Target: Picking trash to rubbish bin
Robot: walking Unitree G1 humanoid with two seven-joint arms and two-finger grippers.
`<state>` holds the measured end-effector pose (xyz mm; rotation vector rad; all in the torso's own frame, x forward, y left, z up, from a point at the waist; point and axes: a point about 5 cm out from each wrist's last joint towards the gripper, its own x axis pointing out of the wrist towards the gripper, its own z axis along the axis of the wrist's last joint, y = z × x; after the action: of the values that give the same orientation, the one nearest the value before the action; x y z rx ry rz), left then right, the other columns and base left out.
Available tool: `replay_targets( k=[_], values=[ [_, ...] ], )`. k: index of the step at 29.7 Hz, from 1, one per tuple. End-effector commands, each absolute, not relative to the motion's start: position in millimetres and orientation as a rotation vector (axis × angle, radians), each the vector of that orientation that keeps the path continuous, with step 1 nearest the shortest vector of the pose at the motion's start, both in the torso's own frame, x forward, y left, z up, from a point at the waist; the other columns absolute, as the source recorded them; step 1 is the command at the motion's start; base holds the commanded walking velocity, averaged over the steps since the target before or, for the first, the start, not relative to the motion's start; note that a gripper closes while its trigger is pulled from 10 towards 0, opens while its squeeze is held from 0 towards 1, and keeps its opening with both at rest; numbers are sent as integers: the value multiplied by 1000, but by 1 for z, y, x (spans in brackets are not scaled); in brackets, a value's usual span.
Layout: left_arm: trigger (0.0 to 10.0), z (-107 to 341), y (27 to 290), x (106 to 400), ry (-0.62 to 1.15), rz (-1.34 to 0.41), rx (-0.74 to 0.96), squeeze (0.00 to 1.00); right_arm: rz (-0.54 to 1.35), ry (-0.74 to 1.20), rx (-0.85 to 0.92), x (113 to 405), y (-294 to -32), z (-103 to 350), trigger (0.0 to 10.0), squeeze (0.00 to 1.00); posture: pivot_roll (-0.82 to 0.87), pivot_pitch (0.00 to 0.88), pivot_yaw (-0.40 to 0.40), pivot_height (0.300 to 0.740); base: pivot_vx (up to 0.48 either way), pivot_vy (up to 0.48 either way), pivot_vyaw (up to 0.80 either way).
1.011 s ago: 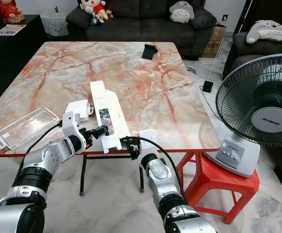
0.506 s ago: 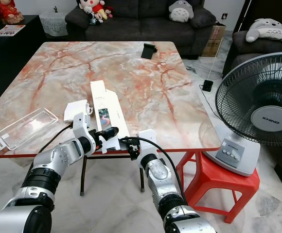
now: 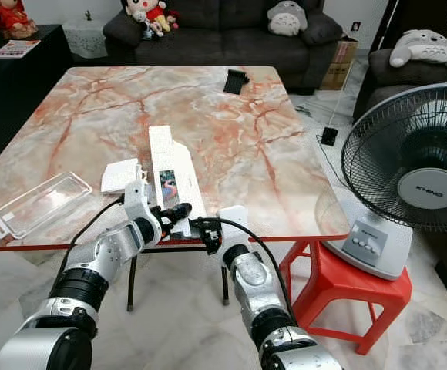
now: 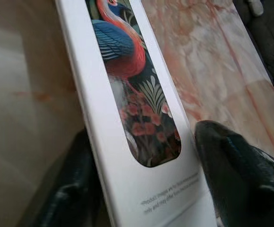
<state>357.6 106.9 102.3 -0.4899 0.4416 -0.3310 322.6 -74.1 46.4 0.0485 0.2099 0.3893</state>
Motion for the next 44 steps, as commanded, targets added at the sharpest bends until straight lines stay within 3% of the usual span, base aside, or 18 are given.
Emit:
replay_targets(
  k=[1, 28, 32, 33, 34, 35, 44],
  values=[
    [0, 107, 111, 363, 416, -294, -474, 0, 398, 204, 49, 322, -72, 47, 10000, 0, 13, 0, 0, 740, 0, 0, 0],
    [0, 115, 109, 365, 320, -296, -388, 0, 407, 198, 47, 323, -72, 49, 10000, 0, 18, 0, -9, 740, 0, 0, 0],
    [0, 126, 113, 369, 218, -268, -380, 0, 353, 129, 74, 328, -77, 58, 10000, 0, 18, 0, -11, 740, 0, 0, 0],
    [1608, 129, 114, 370, 189, -255, -372, 0, 334, 102, 88, 330, -79, 62, 10000, 0, 18, 0, -11, 740, 0, 0, 0],
    [1608, 129, 114, 370, 189, -255, -372, 0, 334, 102, 88, 330, -79, 62, 10000, 0, 18, 0, -11, 740, 0, 0, 0],
    [10000, 136, 120, 372, 124, -207, -325, 0, 290, 49, 116, 334, -85, 70, 10000, 0, 18, 0, -9, 740, 0, 0, 0],
    [10000, 142, 134, 371, -6, -124, -151, 0, 270, -51, 118, 342, -88, 89, 10000, 0, 18, 0, -10, 740, 0, 0, 0]
  ],
)
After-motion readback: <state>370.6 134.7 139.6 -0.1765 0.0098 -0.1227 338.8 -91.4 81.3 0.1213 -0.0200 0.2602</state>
